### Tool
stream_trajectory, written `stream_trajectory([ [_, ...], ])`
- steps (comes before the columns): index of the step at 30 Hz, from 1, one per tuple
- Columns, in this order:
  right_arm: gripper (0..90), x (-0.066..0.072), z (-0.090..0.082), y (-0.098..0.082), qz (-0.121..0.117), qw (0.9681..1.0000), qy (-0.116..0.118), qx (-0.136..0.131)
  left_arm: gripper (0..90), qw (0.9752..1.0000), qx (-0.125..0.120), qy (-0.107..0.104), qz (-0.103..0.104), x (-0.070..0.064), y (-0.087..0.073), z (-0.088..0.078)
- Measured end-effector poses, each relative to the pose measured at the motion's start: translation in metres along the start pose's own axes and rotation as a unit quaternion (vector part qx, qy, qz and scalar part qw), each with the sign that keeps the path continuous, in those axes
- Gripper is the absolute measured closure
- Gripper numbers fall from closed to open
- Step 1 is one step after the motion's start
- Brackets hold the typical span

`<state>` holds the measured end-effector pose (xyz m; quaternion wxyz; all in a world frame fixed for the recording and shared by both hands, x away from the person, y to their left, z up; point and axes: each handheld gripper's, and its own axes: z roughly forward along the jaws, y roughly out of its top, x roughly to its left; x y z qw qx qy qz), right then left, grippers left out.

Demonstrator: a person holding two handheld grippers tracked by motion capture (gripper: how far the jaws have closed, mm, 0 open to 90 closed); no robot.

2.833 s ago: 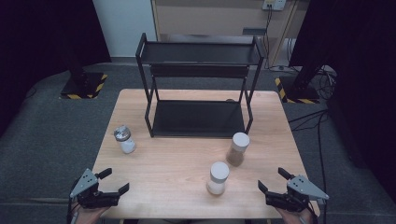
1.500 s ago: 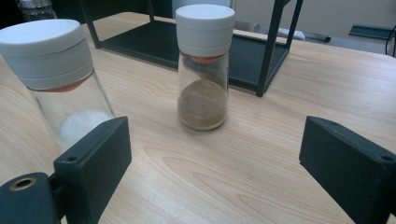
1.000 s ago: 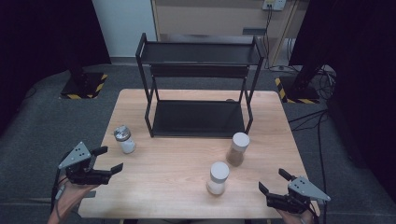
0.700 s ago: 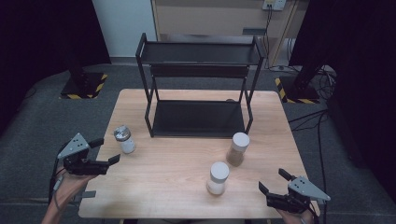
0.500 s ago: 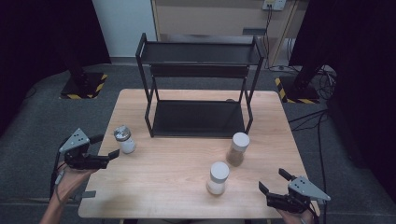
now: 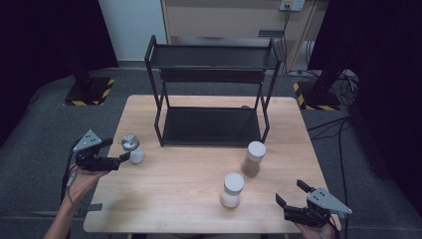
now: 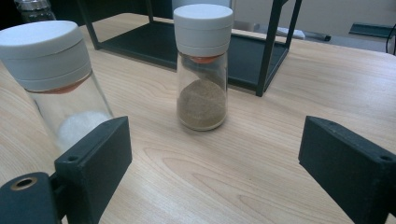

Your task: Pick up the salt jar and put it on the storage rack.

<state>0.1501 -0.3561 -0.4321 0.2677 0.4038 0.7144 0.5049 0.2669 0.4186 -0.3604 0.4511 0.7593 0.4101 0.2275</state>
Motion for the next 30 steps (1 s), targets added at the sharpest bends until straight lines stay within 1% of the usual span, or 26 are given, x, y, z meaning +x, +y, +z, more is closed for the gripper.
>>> stream_trajectory([
  [1, 9.4, 0.0, 0.0, 0.0, 0.0, 1.0, 0.0, 0.0, 8.5, 1.0, 0.0, 0.0, -0.005, 0.001, 0.0, 0.002],
  [6, 9.5, 0.0, 0.0, 0.0, 0.0, 1.0, 0.0, 0.001, 8.5, 0.9999, 0.006, 0.005, -0.009, 0.005, 0.002, 0.012],
  [9, 9.5, 0.0, 0.0, 0.0, 0.0, 1.0, 0.0, 0.0, 8.6, 0.9998, 0.015, 0.013, -0.003, 0.005, 0.003, 0.017],
  [14, 9.5, 0.0, 0.0, 0.0, 0.0, 1.0, 0.001, 0.0, 8.7, 0.9995, 0.02, 0.02, -0.01, 0.009, 0.002, 0.024],
  [18, 9.6, 0.0, 0.0, 0.0, 0.0, 1.0, 0.001, 0.002, 8.8, 0.9993, 0.026, 0.021, -0.017, 0.013, 0.002, 0.032],
  [21, 9.6, 0.0, 0.0, 0.0, 0.0, 1.0, 0.001, 0.002, 8.9, 0.9992, 0.023, 0.016, -0.027, 0.016, -0.001, 0.037],
  [22, 9.6, 0.0, 0.0, 0.0, 0.0, 1.0, 0.001, 0.002, 9.0, 0.9992, 0.025, 0.019, -0.023, 0.015, 0.0, 0.04],
  [24, 9.6, 0.0, 0.0, 0.0, 0.0, 1.0, 0.001, 0.002, 9.3, 0.9992, 0.027, 0.019, -0.023, 0.015, 0.0, 0.041],
  [26, 9.6, 0.0, 0.001, 0.0, 0.0, 1.0, 0.001, 0.003, 9.3, 0.999, 0.027, 0.02, -0.029, 0.016, 0.0, 0.047],
  [30, 9.7, 0.0, 0.001, 0.0, 0.001, 1.0, 0.001, 0.003, 10.1, 0.9989, 0.031, 0.021, -0.029, 0.017, -0.001, 0.054],
])
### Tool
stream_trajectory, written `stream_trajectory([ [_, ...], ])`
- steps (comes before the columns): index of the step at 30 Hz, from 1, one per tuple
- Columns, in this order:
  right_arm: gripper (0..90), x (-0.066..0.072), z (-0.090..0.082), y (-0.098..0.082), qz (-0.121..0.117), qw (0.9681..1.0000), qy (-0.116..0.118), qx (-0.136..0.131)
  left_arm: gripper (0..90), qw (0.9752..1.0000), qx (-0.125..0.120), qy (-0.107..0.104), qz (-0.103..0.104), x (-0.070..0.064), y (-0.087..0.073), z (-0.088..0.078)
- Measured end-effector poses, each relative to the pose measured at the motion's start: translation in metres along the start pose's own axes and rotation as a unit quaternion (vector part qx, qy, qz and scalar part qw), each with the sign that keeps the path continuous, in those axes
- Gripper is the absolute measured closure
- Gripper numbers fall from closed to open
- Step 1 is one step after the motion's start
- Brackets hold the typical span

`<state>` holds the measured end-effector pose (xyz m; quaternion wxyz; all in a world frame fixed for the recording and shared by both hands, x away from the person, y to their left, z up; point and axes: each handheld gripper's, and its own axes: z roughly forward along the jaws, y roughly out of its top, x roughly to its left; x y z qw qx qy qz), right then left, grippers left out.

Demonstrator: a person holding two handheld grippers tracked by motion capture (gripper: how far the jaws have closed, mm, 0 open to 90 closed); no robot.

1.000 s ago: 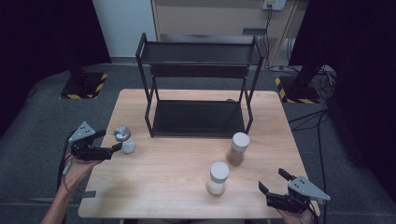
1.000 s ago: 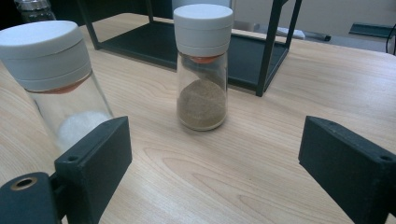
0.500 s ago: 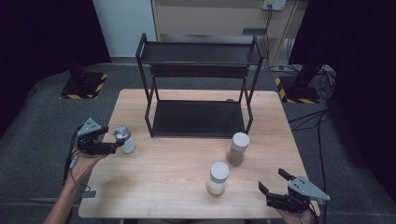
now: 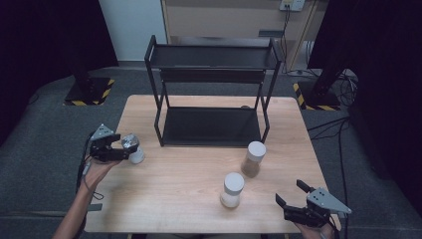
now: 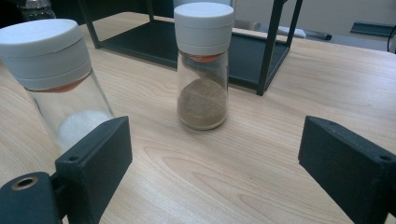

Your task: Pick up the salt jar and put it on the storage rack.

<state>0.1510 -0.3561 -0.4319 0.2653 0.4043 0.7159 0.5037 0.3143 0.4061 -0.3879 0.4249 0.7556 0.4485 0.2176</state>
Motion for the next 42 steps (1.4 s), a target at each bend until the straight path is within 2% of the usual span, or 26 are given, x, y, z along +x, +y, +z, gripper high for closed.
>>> stream_trajectory([
  [7, 9.7, 0.0, 0.0, 0.0, 0.0, 1.0, 0.001, 0.001, 15.5, 0.9999, -0.002, 0.01, 0.0, -0.003, -0.002, 0.009],
  [11, 9.8, 0.0, 0.0, 0.0, 0.0, 1.0, 0.002, 0.001, 23.9, 0.9998, -0.005, 0.019, -0.006, -0.008, -0.005, 0.013],
  [13, 9.8, -0.001, 0.0, 0.0, 0.0, 1.0, 0.002, 0.0, 28.2, 0.9996, -0.001, 0.029, 0.004, -0.013, -0.005, 0.016],
  [16, 9.8, -0.001, 0.0, 0.0, 0.0, 1.0, 0.003, 0.0, 33.0, 0.9992, -0.008, 0.037, 0.012, -0.018, -0.009, 0.016],
  [19, 9.8, -0.001, 0.0, 0.0, -0.001, 1.0, 0.002, -0.001, 33.6, 0.9991, -0.01, 0.038, 0.016, -0.02, -0.01, 0.016],
  [23, 9.8, -0.001, 0.0, 0.0, 0.0, 1.0, 0.003, -0.001, 33.8, 0.9987, -0.007, 0.041, 0.031, -0.025, -0.008, 0.014],
  [29, 9.8, -0.001, 0.0, 0.0, 0.0, 1.0, 0.003, -0.001, 33.8, 0.9993, -0.012, 0.016, 0.032, -0.025, 0.0, 0.007],
  [42, 9.9, 0.0, 0.0, 0.0, -0.001, 1.0, 0.004, -0.001, 33.8, 0.9976, -0.007, -0.019, 0.066, -0.042, 0.029, 0.005],
])
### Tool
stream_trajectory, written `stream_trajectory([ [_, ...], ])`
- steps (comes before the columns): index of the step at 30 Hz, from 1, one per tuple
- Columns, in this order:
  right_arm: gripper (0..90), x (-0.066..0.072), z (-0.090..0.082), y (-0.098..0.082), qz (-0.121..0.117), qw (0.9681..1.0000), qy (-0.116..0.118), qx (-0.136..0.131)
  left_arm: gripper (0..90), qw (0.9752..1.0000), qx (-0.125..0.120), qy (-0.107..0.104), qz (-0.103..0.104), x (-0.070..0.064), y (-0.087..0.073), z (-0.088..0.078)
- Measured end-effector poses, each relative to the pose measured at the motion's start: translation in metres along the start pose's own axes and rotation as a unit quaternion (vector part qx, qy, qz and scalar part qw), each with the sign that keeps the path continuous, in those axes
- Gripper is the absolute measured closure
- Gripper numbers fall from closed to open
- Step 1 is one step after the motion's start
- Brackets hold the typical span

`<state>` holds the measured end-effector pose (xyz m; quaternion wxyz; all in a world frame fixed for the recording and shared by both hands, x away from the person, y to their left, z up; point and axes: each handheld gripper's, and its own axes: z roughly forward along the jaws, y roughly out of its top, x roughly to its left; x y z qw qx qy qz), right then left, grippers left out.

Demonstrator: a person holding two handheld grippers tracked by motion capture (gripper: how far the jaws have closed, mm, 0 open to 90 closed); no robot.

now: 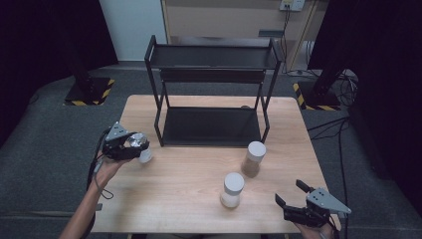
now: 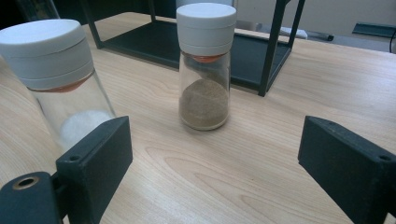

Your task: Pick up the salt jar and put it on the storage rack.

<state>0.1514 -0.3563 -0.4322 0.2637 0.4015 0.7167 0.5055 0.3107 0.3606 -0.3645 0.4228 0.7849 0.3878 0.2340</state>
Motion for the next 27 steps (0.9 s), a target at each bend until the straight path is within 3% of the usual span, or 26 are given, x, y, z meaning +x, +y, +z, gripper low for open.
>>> stream_trajectory([
  [13, 9.9, -0.001, 0.0, 0.0, -0.002, 1.0, 0.002, 0.0, 33.8, 0.9994, -0.007, -0.028, 0.021, -0.016, 0.024, 0.02],
  [27, 10.0, -0.002, 0.0, 0.0, -0.002, 1.0, 0.005, -0.001, 33.8, 0.9986, -0.009, -0.039, 0.034, -0.028, 0.045, 0.04],
])
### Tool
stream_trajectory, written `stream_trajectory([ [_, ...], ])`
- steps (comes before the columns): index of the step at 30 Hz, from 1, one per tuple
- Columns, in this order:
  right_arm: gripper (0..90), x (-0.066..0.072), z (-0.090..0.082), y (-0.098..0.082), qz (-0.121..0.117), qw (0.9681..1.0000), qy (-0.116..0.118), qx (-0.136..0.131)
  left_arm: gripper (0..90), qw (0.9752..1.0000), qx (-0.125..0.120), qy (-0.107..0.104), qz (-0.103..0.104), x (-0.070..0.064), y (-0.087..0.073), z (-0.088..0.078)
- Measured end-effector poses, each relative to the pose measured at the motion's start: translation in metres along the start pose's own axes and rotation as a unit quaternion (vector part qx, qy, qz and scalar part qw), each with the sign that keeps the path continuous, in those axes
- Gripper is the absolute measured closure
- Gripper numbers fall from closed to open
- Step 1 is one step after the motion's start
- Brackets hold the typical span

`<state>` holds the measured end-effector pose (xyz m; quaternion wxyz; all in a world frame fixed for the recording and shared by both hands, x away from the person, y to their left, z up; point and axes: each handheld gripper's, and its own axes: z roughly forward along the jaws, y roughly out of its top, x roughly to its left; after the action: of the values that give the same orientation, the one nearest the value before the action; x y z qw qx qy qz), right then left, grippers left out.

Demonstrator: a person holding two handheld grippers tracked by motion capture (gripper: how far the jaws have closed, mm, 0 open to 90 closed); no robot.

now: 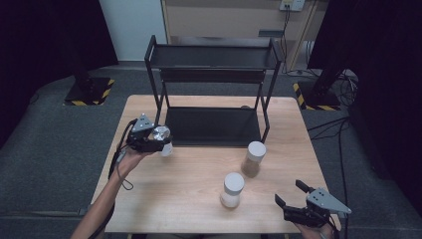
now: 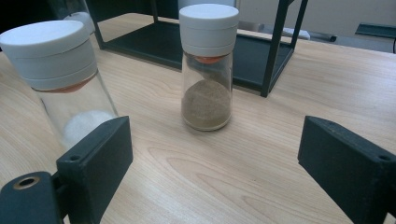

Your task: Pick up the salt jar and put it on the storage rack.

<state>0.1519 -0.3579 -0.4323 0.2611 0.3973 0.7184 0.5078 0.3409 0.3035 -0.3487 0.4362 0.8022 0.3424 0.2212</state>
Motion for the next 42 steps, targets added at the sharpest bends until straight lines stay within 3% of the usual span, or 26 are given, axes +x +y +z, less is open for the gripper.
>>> stream_trajectory([
  [10, 10.2, -0.001, 0.0, 0.0, 0.0, 1.0, 0.002, 0.0, 33.8, 0.9999, -0.006, 0.005, -0.009, -0.004, 0.011, 0.019],
  [23, 10.3, -0.002, 0.0, 0.0, 0.001, 1.0, 0.005, 0.0, 33.7, 0.9989, -0.008, 0.039, -0.026, -0.011, 0.025, 0.052],
  [35, 10.3, -0.003, 0.0, -0.001, 0.004, 1.0, 0.007, -0.001, 33.7, 0.9948, -0.002, 0.083, -0.059, -0.011, 0.031, 0.084],
  [42, 10.4, -0.003, 0.0, -0.001, 0.004, 1.0, 0.008, -0.002, 33.7, 0.9931, 0.004, 0.098, -0.065, -0.013, 0.031, 0.101],
])
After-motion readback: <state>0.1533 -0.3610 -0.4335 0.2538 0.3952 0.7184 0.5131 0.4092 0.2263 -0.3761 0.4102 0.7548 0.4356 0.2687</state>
